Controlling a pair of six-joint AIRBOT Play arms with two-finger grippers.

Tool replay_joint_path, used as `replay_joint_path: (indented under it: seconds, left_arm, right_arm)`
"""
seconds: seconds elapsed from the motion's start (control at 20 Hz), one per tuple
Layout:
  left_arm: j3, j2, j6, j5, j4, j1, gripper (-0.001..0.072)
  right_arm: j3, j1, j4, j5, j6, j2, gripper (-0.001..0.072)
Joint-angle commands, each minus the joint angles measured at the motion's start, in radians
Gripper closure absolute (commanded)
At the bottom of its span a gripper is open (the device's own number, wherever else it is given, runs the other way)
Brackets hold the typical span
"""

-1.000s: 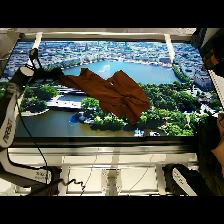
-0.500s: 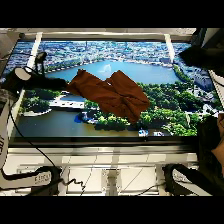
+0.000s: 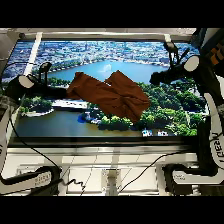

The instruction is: Fold the clothes and pants, and hang the long-sleeved shirts on hangers.

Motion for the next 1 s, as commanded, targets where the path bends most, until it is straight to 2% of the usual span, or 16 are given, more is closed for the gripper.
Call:
replay_joint_path:
  seconds: [0.0,0.1,0.25,0.3,0.35,0.55,0.6,0.65,0.7,0.8,0.9,0.95]
  left_arm:
    - [-0.006,0.007,-0.010,-0.003,0.016,0.020,0.0691]
    - [-0.006,0.007,-0.010,-0.003,0.016,0.022,0.0690]
    - [-0.006,0.007,-0.010,-0.003,0.016,0.022,0.0691]
    - [-0.006,0.007,-0.010,-0.003,0.016,0.022,0.0690]
    - [-0.006,0.007,-0.014,-0.003,0.016,0.022,0.0690]
    - [-0.006,0.007,-0.018,-0.003,0.008,0.022,0.0690]
    - [-0.006,0.007,-0.018,-0.003,0.007,0.022,0.0690]
    - [-0.006,0.007,-0.017,-0.003,0.004,0.022,0.0690]
    - [-0.006,0.006,-0.017,-0.003,0.000,0.022,0.0691]
    - [-0.006,0.006,-0.017,-0.003,-0.015,0.022,0.0691]
    - [-0.006,0.006,-0.017,-0.003,-0.030,0.021,0.0690]
    - [-0.006,0.006,-0.017,-0.003,-0.033,0.021,0.0690]
  right_arm:
    - [-0.148,-0.101,-0.004,0.056,-0.006,-0.025,0.0308]
    - [-0.263,-0.147,0.104,0.096,-0.071,-0.025,0.0308]
    - [-0.414,-0.156,0.353,0.164,-0.217,0.004,0.0348]
    - [-0.466,-0.156,0.405,0.167,-0.254,0.033,0.0415]
    - [-0.517,-0.156,0.420,0.151,-0.269,0.071,0.0461]
    - [-0.719,-0.156,0.478,0.016,-0.260,0.221,0.0458]
    - [-0.768,-0.151,0.542,0.011,-0.261,0.238,0.0386]
    - [-0.816,-0.136,0.590,-0.007,-0.261,0.246,0.0252]
    - [-0.866,-0.109,0.633,-0.052,-0.261,0.247,0.0195]
    - [-0.933,-0.041,0.709,-0.155,-0.261,0.247,0.0137]
    - [-0.946,0.029,0.773,-0.233,-0.253,0.247,0.0139]
    - [-0.945,0.058,0.813,-0.276,-0.216,0.247,0.0141]
